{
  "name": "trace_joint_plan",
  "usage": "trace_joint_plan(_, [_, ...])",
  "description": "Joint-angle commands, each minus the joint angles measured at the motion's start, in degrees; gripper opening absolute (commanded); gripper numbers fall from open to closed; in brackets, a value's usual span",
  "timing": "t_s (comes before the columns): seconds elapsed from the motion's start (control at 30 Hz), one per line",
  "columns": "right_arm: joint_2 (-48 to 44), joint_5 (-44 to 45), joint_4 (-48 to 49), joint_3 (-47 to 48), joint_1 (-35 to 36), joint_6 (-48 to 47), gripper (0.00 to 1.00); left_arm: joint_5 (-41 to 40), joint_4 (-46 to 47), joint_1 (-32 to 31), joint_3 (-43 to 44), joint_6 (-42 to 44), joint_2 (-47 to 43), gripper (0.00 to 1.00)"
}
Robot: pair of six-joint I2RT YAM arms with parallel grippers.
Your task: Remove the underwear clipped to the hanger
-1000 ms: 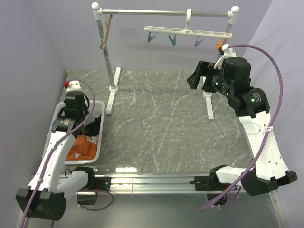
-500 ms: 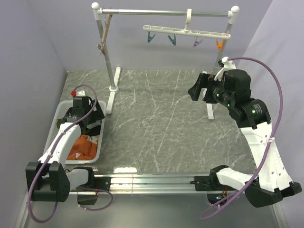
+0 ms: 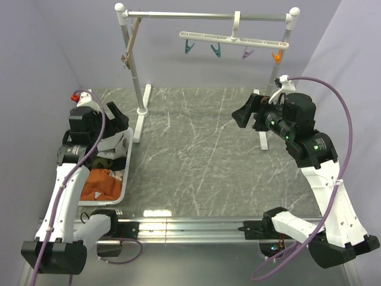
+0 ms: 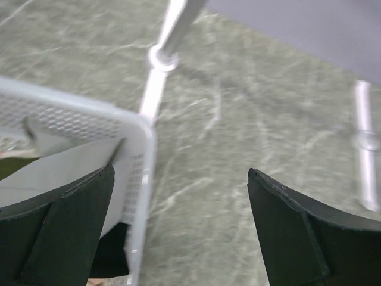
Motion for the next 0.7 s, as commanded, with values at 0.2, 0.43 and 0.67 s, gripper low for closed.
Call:
trace_joint_plan(0.2, [3.6,-0.7,1.5,6.8,-0.5,-0.6,1.0,25.0,7.2,0.0,3.0,-3.3,-2.8,0.83])
trace_joint_plan(0.43, [6.0,-2.1,2.7,7.5,-0.6,-1.4,1.0,42.2,15.0,0.0,-0.5,-6.6,-1.8,0.04])
trace_joint_plan(0.67, [6.2,-13.0,4.7,4.9,-0.6,-3.2,0.43,46.8,15.7,-0.6,0.8,-6.3,-0.1,0.01])
